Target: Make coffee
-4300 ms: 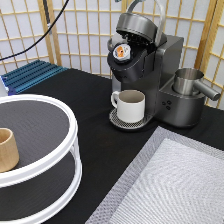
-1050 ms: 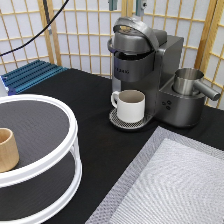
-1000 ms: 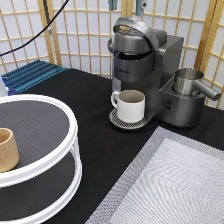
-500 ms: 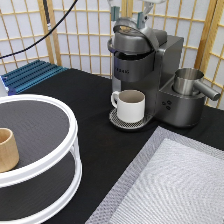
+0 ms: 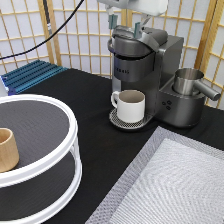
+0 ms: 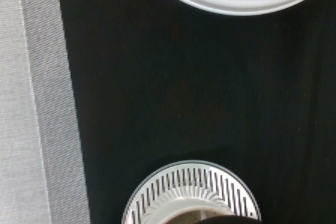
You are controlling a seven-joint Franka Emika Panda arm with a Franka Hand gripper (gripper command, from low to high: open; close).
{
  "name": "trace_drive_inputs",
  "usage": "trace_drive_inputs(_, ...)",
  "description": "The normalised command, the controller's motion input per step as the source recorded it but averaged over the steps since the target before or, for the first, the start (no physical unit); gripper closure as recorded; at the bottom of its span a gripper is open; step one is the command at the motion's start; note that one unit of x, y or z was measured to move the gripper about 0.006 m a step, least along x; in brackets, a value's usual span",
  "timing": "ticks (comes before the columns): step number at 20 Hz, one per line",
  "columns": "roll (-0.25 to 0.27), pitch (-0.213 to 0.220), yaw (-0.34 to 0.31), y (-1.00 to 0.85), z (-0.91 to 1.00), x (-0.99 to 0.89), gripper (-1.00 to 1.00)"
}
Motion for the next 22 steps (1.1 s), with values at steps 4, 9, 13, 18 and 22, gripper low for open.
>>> trace_drive_inputs(4, -0.095, 0.041, 0.000, 0.12, -0.17, 0.57, -1.00)
trace_drive_inputs(9, -0.088, 0.028, 0.000, 0.09, -0.18, 0.47, -1.00)
trace_drive_inputs(13, -0.061, 0.028, 0.002, 0.09, -0.16, 0.37, -1.00)
trace_drive_inputs(18, -0.069, 0.003, 0.000, 0.17, -0.40, 0.23, -1.00)
trace_drive_inputs(22, -0.076, 0.000, 0.000, 0.15, -0.62, 0.15, -1.00)
